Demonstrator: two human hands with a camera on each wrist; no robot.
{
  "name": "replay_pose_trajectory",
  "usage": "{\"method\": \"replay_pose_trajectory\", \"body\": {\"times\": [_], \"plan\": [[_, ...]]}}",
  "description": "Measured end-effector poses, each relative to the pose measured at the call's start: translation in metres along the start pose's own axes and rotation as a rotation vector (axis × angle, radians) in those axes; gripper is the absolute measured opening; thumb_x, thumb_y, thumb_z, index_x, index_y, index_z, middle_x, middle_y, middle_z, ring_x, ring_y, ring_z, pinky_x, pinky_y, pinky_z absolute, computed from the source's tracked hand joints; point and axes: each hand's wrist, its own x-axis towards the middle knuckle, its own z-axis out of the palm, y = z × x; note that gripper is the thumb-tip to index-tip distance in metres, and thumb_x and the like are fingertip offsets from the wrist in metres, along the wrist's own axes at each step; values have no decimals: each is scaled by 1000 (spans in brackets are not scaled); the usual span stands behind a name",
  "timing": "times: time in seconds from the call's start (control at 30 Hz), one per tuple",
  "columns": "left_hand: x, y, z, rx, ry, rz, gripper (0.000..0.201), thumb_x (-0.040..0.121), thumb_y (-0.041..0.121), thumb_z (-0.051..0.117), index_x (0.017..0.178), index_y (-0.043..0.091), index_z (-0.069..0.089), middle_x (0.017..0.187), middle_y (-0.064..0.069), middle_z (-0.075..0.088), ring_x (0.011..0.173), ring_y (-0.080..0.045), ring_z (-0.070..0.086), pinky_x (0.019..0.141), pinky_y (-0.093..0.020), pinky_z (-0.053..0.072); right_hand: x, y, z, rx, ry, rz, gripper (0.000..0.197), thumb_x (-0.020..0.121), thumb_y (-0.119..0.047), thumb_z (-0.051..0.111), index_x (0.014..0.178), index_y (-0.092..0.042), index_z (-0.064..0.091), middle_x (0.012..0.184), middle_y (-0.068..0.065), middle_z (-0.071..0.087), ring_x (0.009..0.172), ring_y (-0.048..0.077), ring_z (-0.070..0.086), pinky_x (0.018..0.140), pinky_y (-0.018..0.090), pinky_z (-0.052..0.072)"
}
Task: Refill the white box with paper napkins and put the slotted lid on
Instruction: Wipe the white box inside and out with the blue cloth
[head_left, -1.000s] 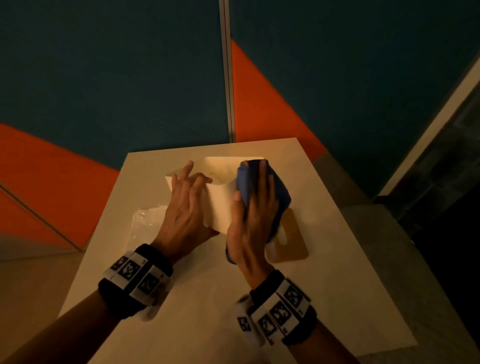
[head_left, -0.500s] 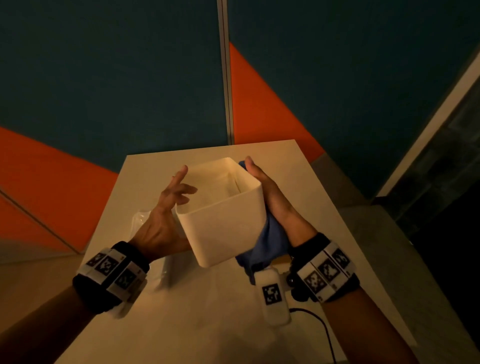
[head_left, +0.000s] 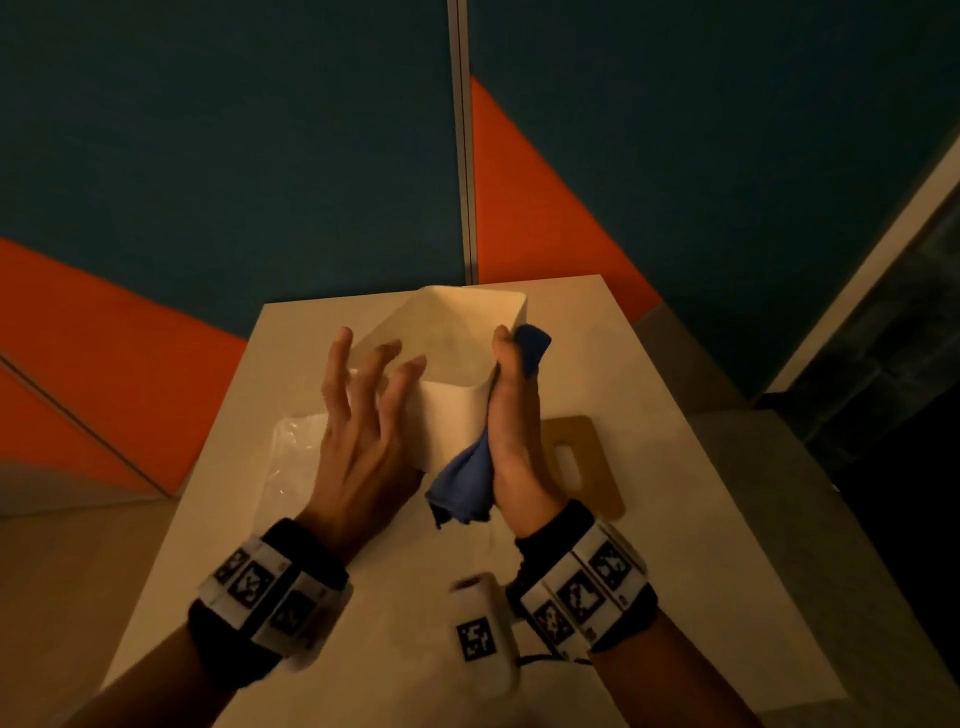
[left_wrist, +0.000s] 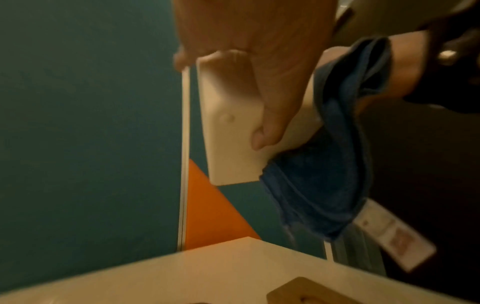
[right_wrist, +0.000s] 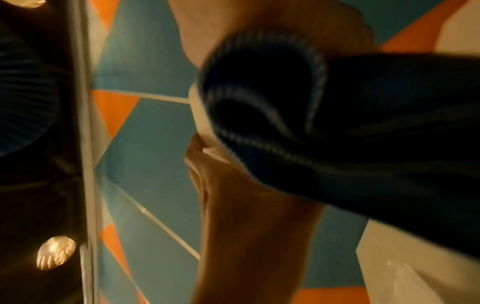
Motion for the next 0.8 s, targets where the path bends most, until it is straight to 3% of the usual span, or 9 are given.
{"method": "replay_pose_trajectory", "body": {"times": [0.1,0.17,0.33,0.43,0.5,0.57,0.67,0.73,0.8], "plan": [[3,-14,-6,-188,62,8,84,66,54,70,122,8,29,124,-13,33,129,-43,21,105,-60,27,-4,2,-1,-199,57,-208,75,89,-62,38,151,-27,13,149,8,37,133,28,39,109,43,36],[4,-22,-11,-258,50,26,86,68,68,59,120,5,29,123,-14,33,128,-40,24,103,-56,29,4,-1,-9,-281,98,-292,67,94,-55,32,151,-26,9,152,9,31,139,28,30,112,47,31],[-4,-31,-20,-384,45,-25,93,64,77,55,119,7,27,139,5,26,130,-25,20,97,-59,32,39,-24,-29,-142,42,-54,42,96,-47,39,104,-13,64,97,10,70,92,24,61,90,39,50],[-9,-43,-18,-465,41,-28,96,60,75,61,124,17,19,145,34,7,130,-46,24,94,-65,38,49,-37,-44,6,-125,23,31,98,-34,45,79,-19,64,65,-3,70,74,16,59,71,26,46],[-11,-53,-10,-470,31,11,95,61,72,63,125,22,14,147,32,4,128,-57,26,97,-62,39,50,-36,-48,-27,-184,24,28,98,-38,44,87,-22,64,83,0,69,82,16,61,81,28,47],[-13,-65,-1,-440,8,67,92,65,70,62,130,28,12,150,27,1,140,-44,13,111,-48,28,52,-29,-52,-62,-213,26,31,95,-47,44,104,-25,64,104,4,68,98,19,62,98,34,46],[-13,-72,1,-505,-166,-60,103,66,65,64,137,53,-10,150,29,-16,143,-5,-12,117,-28,5,55,-12,-58,-86,-270,105,35,92,-50,47,100,-23,67,94,6,72,91,20,65,89,33,49],[-14,-73,2,-468,-370,-220,117,66,49,73,121,67,-29,149,17,-27,138,-7,-11,114,-32,7,57,2,-62,-48,-234,180,35,88,-49,51,83,-19,67,75,6,68,72,19,60,68,30,46],[-14,-76,1,-365,-582,-285,127,71,30,77,119,62,-36,155,3,-14,140,-18,8,110,-36,28,60,17,-67,-6,-169,205,37,84,-51,53,83,-18,68,78,8,65,72,20,58,64,29,44]]}}
